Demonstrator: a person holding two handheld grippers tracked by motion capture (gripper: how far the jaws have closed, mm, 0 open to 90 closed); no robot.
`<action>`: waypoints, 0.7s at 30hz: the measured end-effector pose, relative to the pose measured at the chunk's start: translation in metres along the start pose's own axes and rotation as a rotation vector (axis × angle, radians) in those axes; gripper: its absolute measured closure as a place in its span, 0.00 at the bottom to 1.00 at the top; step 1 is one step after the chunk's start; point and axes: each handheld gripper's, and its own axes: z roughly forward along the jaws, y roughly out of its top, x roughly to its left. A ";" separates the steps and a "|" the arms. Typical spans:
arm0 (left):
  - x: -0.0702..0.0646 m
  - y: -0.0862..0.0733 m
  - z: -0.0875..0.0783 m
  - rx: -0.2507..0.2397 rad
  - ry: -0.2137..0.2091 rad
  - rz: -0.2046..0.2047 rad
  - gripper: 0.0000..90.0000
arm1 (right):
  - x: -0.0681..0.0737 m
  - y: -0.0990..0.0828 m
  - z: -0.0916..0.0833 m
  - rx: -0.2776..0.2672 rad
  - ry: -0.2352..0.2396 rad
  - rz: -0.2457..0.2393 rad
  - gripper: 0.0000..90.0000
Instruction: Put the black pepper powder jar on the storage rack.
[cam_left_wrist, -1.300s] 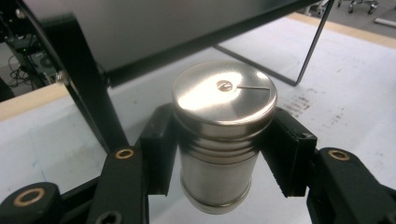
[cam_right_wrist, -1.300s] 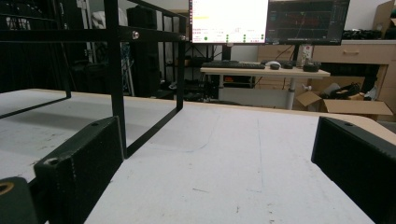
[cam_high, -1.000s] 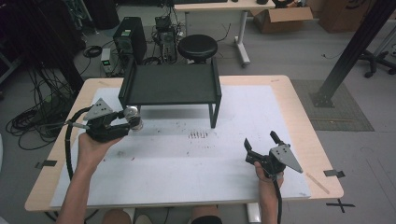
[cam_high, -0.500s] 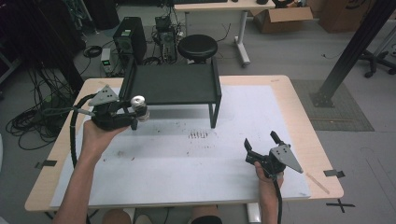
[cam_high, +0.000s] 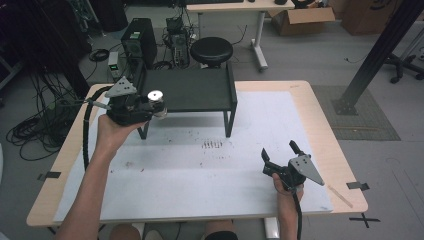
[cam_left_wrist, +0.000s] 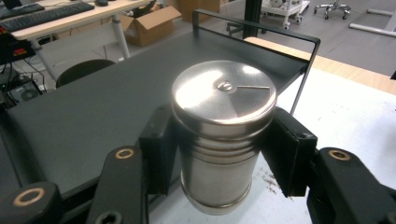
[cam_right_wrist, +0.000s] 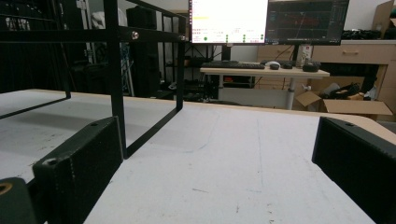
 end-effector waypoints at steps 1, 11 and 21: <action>0.000 0.000 0.000 0.000 0.000 0.000 0.55 | 0.000 0.000 0.000 0.000 0.000 0.000 0.02; 0.005 0.021 0.029 0.004 -0.012 0.030 0.55 | 0.000 0.000 0.000 0.001 0.000 -0.001 0.02; 0.010 0.025 0.048 0.013 -0.009 0.039 0.55 | 0.000 0.000 0.000 0.002 -0.001 -0.001 0.02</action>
